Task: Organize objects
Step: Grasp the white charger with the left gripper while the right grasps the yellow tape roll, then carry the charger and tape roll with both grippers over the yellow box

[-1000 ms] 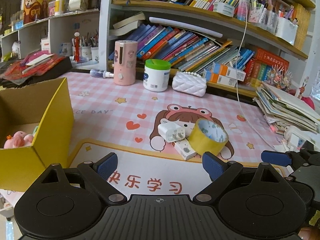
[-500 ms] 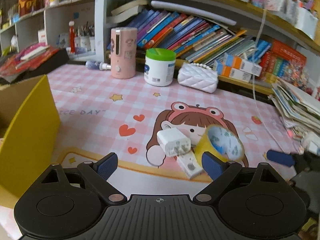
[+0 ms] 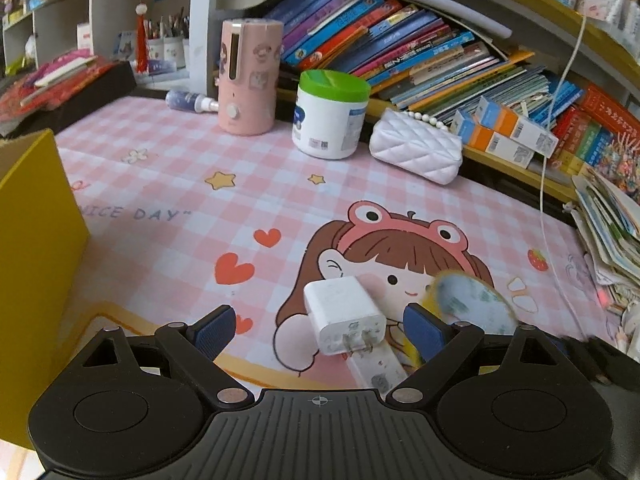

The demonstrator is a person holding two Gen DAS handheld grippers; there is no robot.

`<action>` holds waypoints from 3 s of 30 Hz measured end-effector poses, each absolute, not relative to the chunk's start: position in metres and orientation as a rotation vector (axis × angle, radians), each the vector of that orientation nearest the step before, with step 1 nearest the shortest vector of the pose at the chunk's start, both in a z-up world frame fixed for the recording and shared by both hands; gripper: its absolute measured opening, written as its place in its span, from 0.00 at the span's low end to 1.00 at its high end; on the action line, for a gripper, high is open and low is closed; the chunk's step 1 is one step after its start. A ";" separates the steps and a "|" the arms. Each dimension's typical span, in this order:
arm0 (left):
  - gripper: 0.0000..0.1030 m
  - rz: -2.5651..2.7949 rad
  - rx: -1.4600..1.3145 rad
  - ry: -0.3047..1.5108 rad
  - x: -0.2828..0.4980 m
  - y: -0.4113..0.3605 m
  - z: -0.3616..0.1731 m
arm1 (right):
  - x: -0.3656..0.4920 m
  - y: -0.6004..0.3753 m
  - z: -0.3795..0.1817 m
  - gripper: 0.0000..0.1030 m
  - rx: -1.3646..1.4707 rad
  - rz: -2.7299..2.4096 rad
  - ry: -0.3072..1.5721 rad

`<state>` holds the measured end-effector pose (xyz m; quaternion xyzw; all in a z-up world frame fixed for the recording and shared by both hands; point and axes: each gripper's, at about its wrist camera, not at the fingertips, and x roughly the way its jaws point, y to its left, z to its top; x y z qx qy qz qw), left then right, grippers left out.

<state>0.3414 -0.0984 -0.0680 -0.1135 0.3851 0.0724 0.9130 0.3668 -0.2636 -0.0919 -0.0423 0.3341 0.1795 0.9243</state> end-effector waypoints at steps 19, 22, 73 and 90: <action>0.41 0.110 -0.137 0.842 0.365 -0.117 -0.089 | 0.338 -0.294 -0.066 0.70 -0.138 0.287 0.632; 0.41 0.095 -0.164 0.800 0.343 -0.109 -0.074 | 0.334 -0.294 -0.065 0.71 -0.133 0.270 0.636; 0.41 0.137 -0.387 0.566 0.059 0.072 -0.006 | 0.120 -0.118 0.015 0.83 -0.040 0.427 0.544; 0.41 0.243 -0.433 0.521 -0.017 0.152 -0.006 | 0.052 -0.023 0.006 0.83 -0.098 0.526 0.577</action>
